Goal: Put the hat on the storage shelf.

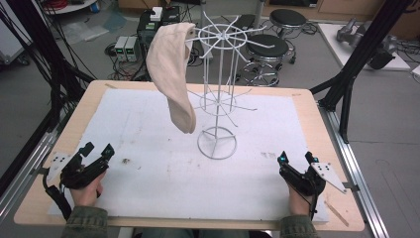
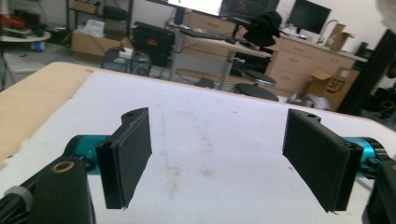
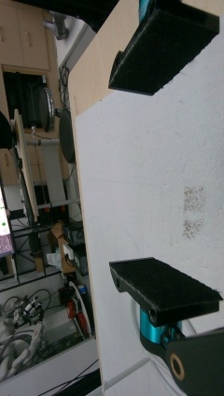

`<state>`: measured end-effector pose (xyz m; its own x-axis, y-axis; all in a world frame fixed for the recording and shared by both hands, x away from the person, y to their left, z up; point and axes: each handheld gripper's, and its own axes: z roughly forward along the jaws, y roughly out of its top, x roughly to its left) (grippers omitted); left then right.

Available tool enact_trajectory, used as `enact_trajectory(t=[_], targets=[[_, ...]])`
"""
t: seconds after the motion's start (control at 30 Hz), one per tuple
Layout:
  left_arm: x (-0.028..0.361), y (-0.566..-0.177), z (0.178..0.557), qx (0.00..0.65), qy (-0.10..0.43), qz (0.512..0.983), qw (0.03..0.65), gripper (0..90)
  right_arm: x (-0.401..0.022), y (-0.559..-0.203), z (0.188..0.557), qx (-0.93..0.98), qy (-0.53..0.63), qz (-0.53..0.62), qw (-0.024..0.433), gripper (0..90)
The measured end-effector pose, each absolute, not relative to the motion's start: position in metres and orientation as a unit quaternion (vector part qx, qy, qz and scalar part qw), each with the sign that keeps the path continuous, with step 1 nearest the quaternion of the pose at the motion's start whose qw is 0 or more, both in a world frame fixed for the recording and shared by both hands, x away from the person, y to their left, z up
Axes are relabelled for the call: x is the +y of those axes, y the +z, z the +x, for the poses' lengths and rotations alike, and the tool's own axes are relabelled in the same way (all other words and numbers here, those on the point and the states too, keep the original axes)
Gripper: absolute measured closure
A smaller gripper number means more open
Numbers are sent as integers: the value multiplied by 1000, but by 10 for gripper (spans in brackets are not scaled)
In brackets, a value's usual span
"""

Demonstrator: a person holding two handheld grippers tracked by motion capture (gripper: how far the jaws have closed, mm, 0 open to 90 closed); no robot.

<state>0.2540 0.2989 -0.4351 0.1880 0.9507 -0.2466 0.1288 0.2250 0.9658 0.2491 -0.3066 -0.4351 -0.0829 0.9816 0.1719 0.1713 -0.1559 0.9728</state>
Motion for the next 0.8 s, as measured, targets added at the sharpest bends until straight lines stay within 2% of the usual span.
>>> enact_trajectory(t=[0.33,0.53,0.8], targets=[[299,-439,244,551,397,502,535,214,-304,-435,243,534,516,546,389,102],[302,-438,241,558,401,491,536,207,-306,-436,243,533,516,549,385,102],[298,-438,243,553,393,498,540,215,-304,-438,247,541,516,548,375,102]])
